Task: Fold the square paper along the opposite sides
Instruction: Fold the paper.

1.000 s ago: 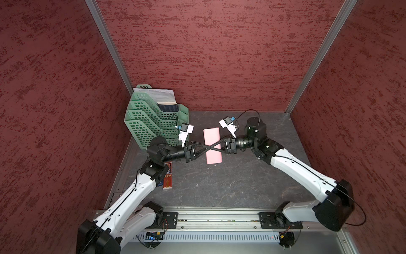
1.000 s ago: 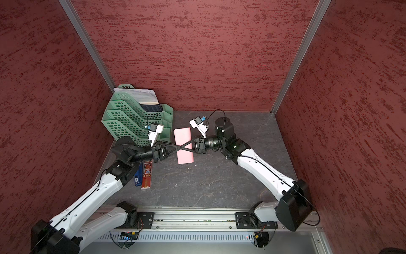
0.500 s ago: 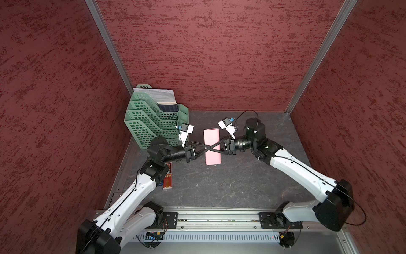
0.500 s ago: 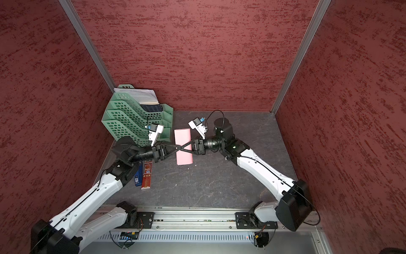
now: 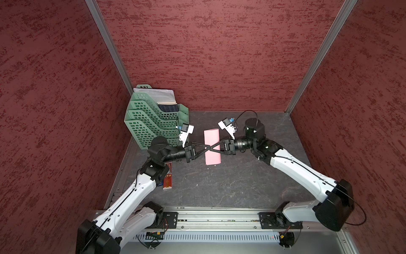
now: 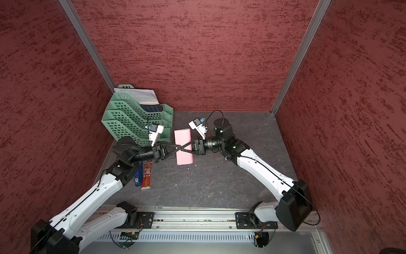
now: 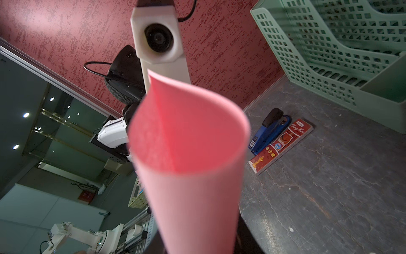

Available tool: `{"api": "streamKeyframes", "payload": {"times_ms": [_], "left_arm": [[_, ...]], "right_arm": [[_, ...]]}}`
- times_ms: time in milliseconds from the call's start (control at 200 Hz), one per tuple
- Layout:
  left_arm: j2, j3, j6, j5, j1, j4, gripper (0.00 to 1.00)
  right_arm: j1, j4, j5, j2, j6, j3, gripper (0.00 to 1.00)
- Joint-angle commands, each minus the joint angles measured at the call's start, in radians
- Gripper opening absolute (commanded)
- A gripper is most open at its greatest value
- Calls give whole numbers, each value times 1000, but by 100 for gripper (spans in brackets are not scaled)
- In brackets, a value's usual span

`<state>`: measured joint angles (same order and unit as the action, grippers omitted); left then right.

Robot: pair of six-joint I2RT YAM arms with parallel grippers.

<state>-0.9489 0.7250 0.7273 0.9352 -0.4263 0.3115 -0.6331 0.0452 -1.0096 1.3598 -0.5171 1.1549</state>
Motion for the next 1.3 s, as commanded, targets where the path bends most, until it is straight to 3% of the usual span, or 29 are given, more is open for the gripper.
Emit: {"api": "streamKeyframes", "payload": {"times_ms": [0,110,275,847,967,1292], "left_arm": [[5,-6,-14,-17,-8,-21,13],[4,-8,-15,-21,-9,-25,12],[4,-4,-15,-30,-9,-37,0],[10,25,12,-48,9,-86,0],[8,24,26,-41,6,-62,15],[14,28,29,-58,3,-81,14]], "right_arm": [[-11,-40,2,4,-12,39,33],[-13,-55,-2,3,-24,38,33],[-15,-57,-4,2,-25,37,33],[-13,-31,-15,-31,8,34,34],[-13,-27,-15,-28,5,37,33],[-12,26,-6,-27,40,46,32]]}}
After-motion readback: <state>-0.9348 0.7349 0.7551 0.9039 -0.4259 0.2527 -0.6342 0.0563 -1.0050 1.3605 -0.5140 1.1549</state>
